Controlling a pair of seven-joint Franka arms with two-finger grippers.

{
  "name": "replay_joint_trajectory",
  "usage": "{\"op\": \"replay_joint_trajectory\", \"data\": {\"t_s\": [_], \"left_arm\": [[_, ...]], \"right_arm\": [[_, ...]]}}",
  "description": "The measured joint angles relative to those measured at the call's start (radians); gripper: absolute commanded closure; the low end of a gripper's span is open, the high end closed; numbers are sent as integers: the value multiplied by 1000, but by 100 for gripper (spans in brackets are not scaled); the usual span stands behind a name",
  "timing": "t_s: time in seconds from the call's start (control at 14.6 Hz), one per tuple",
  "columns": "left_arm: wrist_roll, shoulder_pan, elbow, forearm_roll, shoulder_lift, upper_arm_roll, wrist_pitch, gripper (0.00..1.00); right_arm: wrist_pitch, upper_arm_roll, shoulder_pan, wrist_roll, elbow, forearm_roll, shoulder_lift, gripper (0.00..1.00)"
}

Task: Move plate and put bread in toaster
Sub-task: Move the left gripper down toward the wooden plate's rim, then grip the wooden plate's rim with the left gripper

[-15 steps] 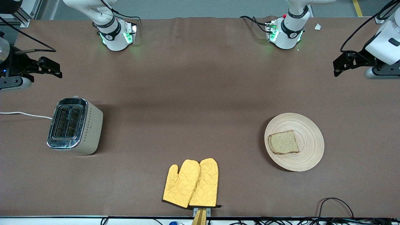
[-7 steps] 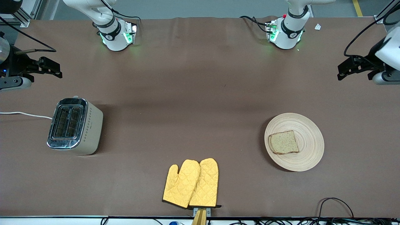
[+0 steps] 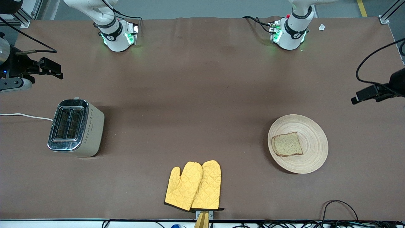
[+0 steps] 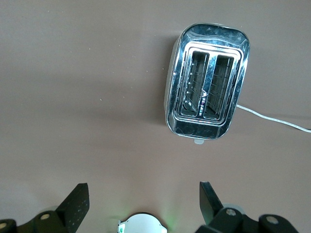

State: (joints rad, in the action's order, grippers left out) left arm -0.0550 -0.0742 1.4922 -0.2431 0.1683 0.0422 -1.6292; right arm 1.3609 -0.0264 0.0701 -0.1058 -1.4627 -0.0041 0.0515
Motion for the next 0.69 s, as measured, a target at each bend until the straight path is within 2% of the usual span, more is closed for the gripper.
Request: {"op": "replay_joint_trajectory", "data": {"t_s": [0.27,0.69], "left_arm": [[204,-124,-1,-170,150,1,-62,0],[491,-259,-4,-400,386,2,-75,1]], "right_arm": [[0,1,0,0,0,0,0,0],[-1,1,0,0,-1,0,0,0]]}}
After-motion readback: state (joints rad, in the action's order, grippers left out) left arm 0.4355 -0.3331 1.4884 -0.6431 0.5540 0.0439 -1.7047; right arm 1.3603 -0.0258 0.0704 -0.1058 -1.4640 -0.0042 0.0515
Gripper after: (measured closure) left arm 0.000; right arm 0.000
